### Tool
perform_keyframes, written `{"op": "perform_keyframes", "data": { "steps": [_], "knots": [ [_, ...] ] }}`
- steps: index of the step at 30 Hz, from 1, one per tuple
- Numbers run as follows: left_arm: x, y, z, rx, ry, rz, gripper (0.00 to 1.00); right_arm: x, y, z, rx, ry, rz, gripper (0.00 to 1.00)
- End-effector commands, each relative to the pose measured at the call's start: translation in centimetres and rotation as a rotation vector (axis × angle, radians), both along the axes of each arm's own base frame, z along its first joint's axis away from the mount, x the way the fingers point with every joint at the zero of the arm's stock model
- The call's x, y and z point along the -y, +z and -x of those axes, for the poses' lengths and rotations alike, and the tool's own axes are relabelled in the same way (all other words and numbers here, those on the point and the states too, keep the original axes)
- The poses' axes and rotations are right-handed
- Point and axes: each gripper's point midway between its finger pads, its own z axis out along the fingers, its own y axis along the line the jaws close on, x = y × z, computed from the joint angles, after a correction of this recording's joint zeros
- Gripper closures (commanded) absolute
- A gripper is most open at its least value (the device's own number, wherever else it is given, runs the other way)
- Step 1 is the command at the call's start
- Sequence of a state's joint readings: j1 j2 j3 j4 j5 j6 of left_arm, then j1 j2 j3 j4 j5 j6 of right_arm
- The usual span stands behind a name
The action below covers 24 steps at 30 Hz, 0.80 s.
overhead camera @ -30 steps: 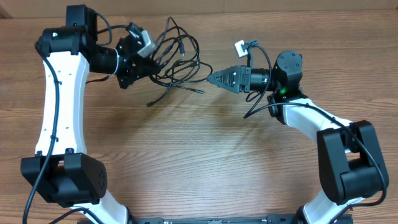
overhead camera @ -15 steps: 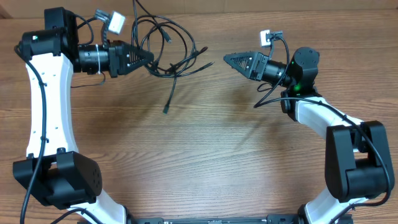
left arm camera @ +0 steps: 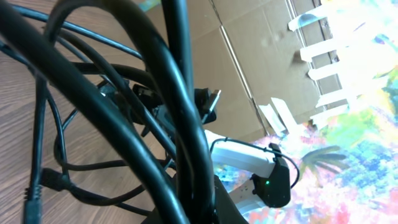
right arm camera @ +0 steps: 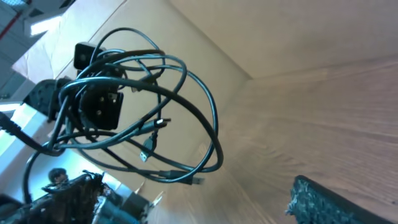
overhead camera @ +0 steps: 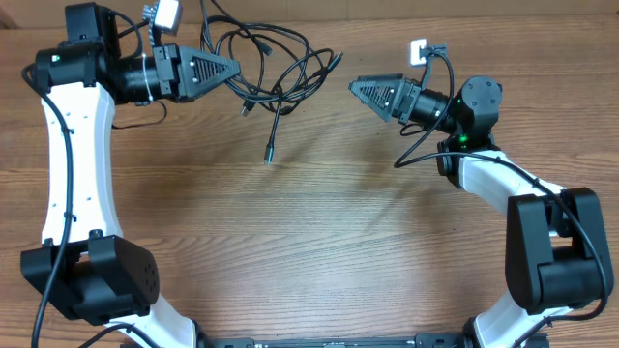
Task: Untangle cables
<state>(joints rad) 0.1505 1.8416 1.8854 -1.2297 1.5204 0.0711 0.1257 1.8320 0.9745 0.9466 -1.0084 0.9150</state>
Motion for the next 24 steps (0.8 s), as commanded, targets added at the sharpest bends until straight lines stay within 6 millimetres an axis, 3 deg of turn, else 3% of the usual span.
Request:
{"op": "perform_keyframes", "data": {
  "steps": [1,5,9,10,15,24],
  "knots": [
    [1.1,1.4,0.6,-0.015,-0.05,0.058,0.96,-0.6,1.6,-0.3,0.043,-0.042,-0.013,0.05],
    [1.8,1.7,0.4,-0.012,-0.071,0.057,0.96,-1.9,1.6,-0.5,0.037,-0.072,-0.019,0.15],
    [2.3,2.1,-0.1,-0.019,-0.086,0.057,0.96,-3.2,1.0,-0.5,0.097,-0.097,0.033,0.39],
    [2.3,2.2,-0.2,-0.027,-0.085,0.059,0.96,-3.2,0.6,-0.8,0.086,-0.118,0.041,0.41],
    [2.3,2.3,-0.4,-0.039,-0.085,0.06,0.96,-2.6,0.0,-1.9,0.046,-0.19,0.048,0.39],
    [4.1,2.3,0.2,-0.019,-0.132,0.056,0.95,-3.0,0.3,-1.9,0.06,-0.195,0.042,0.28]
  ]
}}
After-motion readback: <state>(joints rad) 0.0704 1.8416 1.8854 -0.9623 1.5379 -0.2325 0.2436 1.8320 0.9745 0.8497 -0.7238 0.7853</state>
